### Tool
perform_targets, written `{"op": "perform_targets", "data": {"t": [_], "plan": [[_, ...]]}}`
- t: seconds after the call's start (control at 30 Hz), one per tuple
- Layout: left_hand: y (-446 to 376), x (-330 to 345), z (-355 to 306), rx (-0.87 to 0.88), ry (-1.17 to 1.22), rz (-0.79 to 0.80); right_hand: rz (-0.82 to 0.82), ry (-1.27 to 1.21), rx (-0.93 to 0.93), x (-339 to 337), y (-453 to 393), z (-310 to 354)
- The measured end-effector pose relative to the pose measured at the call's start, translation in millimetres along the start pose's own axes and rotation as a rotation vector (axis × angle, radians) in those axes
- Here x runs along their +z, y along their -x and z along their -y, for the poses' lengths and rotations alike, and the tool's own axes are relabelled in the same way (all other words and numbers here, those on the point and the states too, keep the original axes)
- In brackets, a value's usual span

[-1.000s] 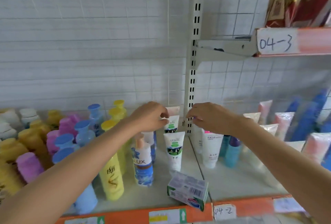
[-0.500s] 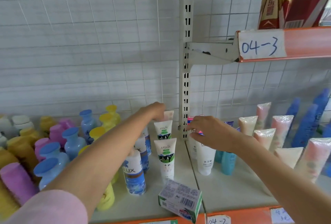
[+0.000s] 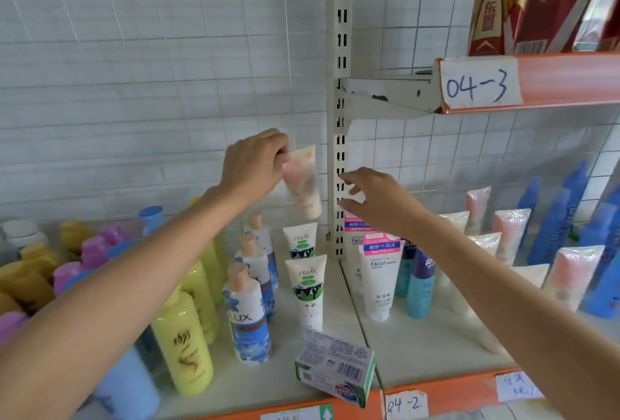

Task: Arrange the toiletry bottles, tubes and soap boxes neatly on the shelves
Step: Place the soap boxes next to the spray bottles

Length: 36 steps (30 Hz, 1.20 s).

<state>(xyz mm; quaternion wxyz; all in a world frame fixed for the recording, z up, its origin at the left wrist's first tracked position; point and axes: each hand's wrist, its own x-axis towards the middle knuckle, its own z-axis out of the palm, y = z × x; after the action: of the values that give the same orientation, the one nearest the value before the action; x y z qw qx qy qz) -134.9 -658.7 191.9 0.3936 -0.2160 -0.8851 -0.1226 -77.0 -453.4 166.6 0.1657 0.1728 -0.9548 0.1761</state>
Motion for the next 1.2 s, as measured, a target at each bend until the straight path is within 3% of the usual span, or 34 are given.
{"op": "perform_targets", "data": {"t": [0.13, 0.3, 0.4, 0.57, 0.67, 0.77, 0.9, 1.07, 1.2], "plan": [[19.5, -43.1, -8.7, 0.166, 0.179, -0.238, -0.111, -0.18, -0.058, -5.2, -9.3, 25.3], [46.1, -68.9, -22.5, 0.278, 0.371, -0.245, -0.111, -0.323, -0.101, -15.4, 19.2, 52.2], [65.4, -61.1, -33.2, 0.327, 0.464, -0.157, -0.079, -0.304, -0.008, -14.0, 47.3, 57.2], [103.1, -31.3, -56.5, 0.175, 0.738, -0.032, -0.108, -0.233, 0.256, -1.0, 92.7, 43.3], [138.3, -5.7, -67.9, 0.146, 0.808, 0.293, -0.128, -0.184, 0.414, 10.7, 121.7, 26.1], [172.0, 27.6, -69.2, 0.257, 0.644, 0.703, -0.172, -0.241, 0.571, 29.8, 146.6, 3.8], [190.1, 46.8, -66.4, 0.37, 0.429, 0.979, -0.225, -0.351, 0.707, 58.2, 163.4, -19.0], [193.0, 53.9, -68.6, 0.341, 0.353, 1.02, -0.266, -0.443, 0.682, 79.4, 157.1, -22.2], [195.8, 58.3, -74.5, 0.239, 0.317, 0.897, -0.107, -0.383, 0.6, 89.9, 156.5, -29.2]]}}
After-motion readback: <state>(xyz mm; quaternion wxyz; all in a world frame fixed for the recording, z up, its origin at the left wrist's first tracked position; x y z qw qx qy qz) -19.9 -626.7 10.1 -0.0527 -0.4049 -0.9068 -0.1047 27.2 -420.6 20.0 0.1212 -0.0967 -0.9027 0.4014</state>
